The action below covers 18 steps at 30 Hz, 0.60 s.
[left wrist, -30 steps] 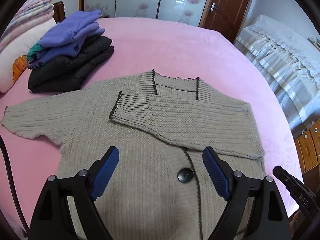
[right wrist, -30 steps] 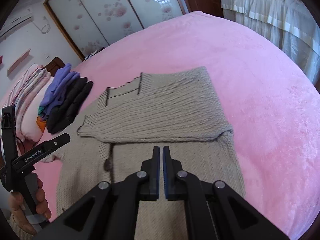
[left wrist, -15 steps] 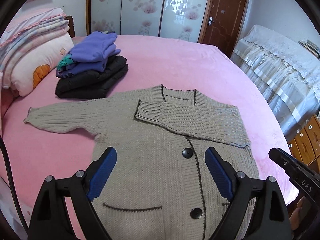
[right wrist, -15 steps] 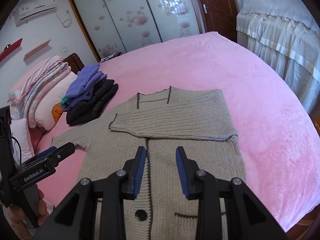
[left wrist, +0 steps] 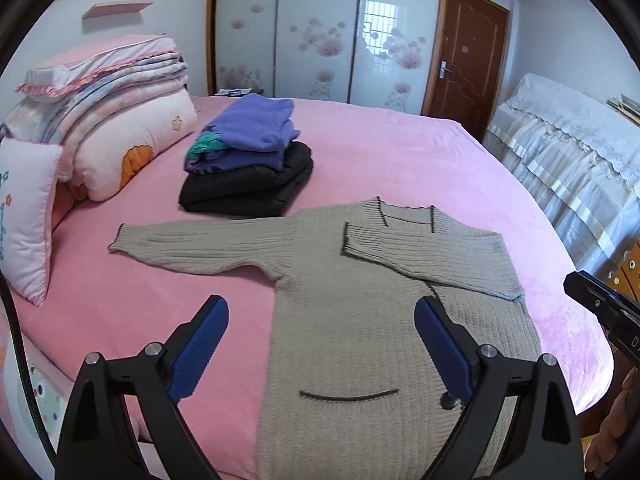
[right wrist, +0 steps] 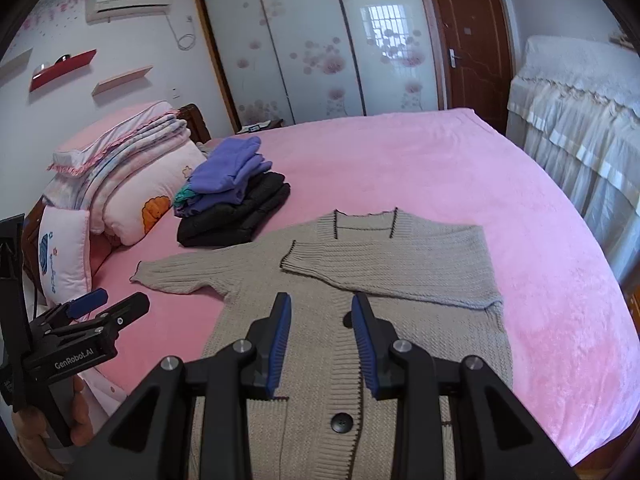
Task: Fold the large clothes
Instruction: 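Move the left tool to the other sleeve cuff and grasp it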
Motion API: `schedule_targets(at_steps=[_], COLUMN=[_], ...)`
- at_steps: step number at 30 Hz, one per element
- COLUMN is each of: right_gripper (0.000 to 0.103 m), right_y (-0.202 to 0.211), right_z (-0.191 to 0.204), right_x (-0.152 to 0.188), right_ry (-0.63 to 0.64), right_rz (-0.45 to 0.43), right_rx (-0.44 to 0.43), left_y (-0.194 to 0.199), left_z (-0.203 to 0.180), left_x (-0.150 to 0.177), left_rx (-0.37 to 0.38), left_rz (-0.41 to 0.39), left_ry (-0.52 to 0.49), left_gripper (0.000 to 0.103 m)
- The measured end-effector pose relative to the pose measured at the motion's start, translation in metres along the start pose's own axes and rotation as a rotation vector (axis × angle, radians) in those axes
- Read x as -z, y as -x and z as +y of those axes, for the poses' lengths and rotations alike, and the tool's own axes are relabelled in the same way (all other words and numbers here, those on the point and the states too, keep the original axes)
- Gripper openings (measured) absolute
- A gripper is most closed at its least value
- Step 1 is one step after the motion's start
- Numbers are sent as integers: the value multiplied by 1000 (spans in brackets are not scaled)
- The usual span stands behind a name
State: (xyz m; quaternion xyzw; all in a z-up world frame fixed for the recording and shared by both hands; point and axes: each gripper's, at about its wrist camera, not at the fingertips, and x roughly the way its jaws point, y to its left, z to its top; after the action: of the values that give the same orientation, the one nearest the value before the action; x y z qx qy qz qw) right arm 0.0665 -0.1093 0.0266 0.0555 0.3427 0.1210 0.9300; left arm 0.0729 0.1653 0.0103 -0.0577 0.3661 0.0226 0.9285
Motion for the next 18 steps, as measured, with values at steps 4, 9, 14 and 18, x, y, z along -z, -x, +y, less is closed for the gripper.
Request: schedule_targets(at_steps=[4,9,14,18], right_gripper=[31,31,31,31], right_y=[0,-9,-29,-51], right_z=[30,64,95,125], right_x=[-5,-11,-23,-41], right_ry=[51,109,152,196], right_rz=[-8,-12,-6,-7], right_rx=[-11,-12,-25,-34], left_y=[12,19,9,-10], left_z=[38,96,145,187], left_x=[-6,-23,-45,-68], left_rx=[-7,-48,-71,-96], left_rz=[1,18,59,82], left_ry=[34,63,101,122], left_gripper=[93,94,94,94])
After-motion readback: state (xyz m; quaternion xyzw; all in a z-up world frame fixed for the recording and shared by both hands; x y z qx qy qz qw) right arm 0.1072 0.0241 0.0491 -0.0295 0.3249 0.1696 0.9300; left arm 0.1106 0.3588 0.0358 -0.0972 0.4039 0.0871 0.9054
